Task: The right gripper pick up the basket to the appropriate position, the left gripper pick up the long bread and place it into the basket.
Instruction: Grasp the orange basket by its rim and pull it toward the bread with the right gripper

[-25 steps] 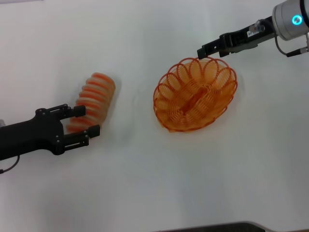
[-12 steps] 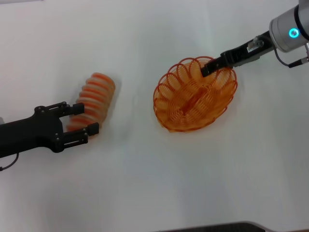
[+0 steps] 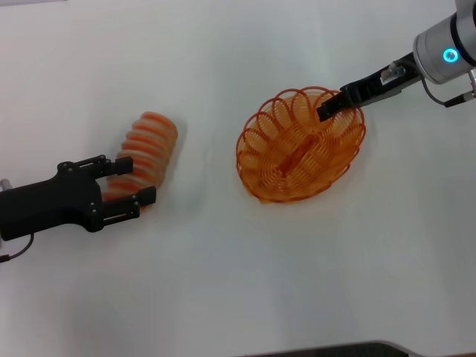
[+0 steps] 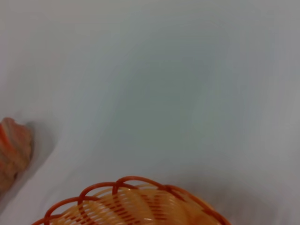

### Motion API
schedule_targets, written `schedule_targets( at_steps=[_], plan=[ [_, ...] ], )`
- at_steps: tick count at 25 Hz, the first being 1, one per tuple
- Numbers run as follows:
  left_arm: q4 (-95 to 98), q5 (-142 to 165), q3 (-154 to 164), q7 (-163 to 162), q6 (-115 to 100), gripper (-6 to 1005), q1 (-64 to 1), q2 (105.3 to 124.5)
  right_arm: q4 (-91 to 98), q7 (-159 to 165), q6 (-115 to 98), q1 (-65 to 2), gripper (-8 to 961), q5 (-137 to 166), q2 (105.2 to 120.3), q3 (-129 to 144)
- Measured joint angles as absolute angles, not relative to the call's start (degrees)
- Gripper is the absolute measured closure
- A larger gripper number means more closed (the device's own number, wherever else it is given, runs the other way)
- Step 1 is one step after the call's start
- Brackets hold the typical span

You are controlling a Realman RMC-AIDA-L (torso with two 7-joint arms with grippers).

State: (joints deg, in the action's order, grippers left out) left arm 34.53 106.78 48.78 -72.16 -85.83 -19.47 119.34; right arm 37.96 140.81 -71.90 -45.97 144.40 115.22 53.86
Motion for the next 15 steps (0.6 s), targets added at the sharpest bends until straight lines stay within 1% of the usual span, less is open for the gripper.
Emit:
schedule_targets(
  at_steps=[9,15],
  plan=[
    [34.4,106.8,48.8,-72.2,-85.7,279,-19.6,119.39,38.0,140.6,-70.9,-46.3,510,144.4,115.36,53.9],
    [34.2,106.8,48.8,-72.0,-85.7,278,-19.7,119.36,38.1,140.9,-71.9,-46.5,726,144.3,115.40,53.8]
  ],
)
